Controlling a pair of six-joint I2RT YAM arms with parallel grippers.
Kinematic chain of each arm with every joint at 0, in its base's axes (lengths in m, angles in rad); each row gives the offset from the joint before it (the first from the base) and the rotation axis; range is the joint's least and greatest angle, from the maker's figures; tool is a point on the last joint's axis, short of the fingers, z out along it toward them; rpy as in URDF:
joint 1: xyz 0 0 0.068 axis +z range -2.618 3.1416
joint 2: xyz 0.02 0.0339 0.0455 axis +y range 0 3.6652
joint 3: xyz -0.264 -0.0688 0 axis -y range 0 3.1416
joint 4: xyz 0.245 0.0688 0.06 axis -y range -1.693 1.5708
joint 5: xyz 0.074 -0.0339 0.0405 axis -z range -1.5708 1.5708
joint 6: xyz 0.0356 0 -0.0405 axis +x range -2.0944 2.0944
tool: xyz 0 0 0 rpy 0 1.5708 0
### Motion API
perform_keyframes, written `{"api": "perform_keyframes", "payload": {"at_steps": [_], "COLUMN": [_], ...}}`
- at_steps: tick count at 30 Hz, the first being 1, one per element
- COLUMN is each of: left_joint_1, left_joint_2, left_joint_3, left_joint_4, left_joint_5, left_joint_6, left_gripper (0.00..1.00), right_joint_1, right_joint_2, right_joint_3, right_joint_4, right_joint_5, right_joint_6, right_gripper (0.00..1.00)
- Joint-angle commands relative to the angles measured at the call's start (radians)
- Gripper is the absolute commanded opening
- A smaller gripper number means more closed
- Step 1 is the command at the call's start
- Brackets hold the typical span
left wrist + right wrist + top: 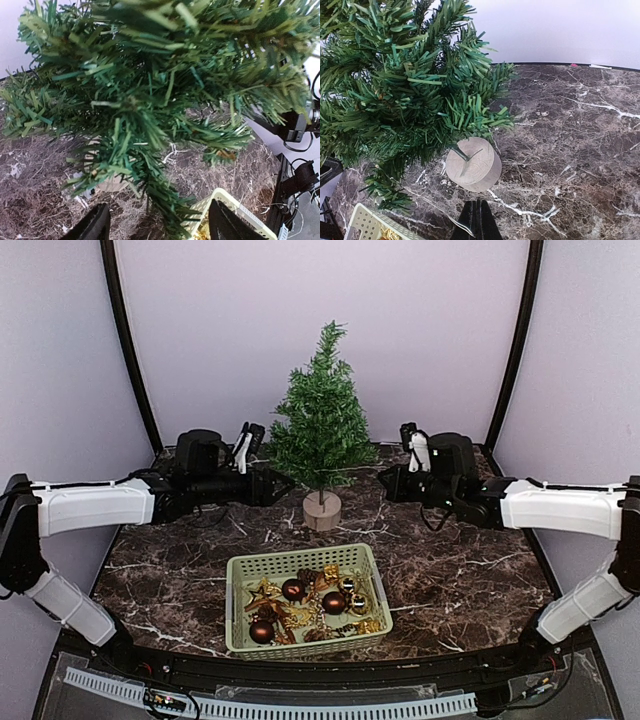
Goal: Decorate the small christmas tree
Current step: Wrap the side of the string light in the gap of the branches.
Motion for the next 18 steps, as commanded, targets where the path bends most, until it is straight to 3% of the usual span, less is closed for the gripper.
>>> {"api": "perform_keyframes", "payload": {"at_steps": [1, 3, 8, 13, 18], "left_joint_1": [-0.004, -0.004, -0.004, -0.002, 0.039], "left_joint_2": [0.020, 0.023, 0.015, 0.003, -0.014], "left_joint_3": [0.023, 0.029, 0.013, -0.005, -0.032], "left_joint_4": [-0.003, -0.017, 0.005, 0.039, 0.065], "left_joint_5": [-0.008, -0.014, -0.012, -0.027, -0.041], "left_joint_6": [-0.016, -0.012, -0.018, -0.038, -0.057], "left_gripper": [0.68, 0.61, 0.28, 0.03, 0.00], "right_joint_1": [-0.003, -0.003, -0.003, -0.003, -0.001], "right_joint_2": [-0.049, -0.065, -0.058, -0.026, -0.026], "right_joint_3": [-0.019, -0.025, -0.012, -0.008, -0.006], "right_joint_4": [0.022, 0.024, 0.001, 0.015, 0.013], "right_joint_5": [0.006, 0.010, 0.042, 0.028, 0.018], "right_joint_6": [-0.003, -0.009, -0.016, -0.009, -0.016], "right_gripper": [0.00, 0.00, 0.00, 0.00, 0.00]}}
